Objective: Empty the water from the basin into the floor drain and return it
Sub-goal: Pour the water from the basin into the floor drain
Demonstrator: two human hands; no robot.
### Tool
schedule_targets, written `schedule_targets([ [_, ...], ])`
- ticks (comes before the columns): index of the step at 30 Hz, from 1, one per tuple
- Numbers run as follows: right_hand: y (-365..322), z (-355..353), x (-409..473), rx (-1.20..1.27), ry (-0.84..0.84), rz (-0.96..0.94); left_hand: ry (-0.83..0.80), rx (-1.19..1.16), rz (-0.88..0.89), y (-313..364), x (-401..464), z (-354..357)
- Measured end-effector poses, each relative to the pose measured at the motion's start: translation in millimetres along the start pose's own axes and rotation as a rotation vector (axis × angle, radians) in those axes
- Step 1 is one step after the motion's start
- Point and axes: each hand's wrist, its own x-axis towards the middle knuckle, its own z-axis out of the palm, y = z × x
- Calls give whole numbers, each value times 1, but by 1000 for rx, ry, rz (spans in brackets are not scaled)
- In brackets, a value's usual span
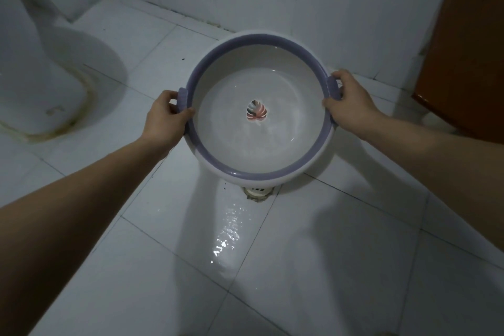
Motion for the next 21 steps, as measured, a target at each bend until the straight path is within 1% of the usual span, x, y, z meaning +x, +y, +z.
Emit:
schedule_targets([
  [21, -5, 3, -7, -35, 4, 6, -13, 12, -27, -13, 8, 1],
])
